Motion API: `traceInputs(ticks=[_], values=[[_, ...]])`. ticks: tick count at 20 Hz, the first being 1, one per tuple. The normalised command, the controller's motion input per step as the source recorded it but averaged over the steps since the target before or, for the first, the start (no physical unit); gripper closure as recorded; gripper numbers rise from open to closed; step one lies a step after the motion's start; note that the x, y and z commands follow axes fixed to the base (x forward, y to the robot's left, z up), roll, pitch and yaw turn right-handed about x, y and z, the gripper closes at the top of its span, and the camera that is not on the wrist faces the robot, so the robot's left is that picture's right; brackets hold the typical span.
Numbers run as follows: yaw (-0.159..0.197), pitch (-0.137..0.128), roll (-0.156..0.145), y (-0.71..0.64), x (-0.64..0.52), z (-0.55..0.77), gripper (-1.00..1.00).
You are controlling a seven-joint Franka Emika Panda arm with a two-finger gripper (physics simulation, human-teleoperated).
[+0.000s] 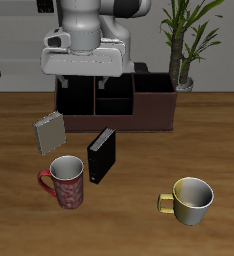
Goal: Place the red mug into the back desk caddy's right compartment
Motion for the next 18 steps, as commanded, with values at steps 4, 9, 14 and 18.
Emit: traceInputs(ticks=[4, 9, 14, 18], values=[[-0.021, 0.007, 0.003, -0.31, 0.15, -0.01, -1.0], [-0.007, -0.016, 0.022, -0.18, 0.14, -0.03, -1.0], [0.018, -0.029, 0.013, 0.05, 0.13, -0.09, -1.0], [0.03, 0.025, 0.015, 0.11, 0.21, -0.09, -1.0]])
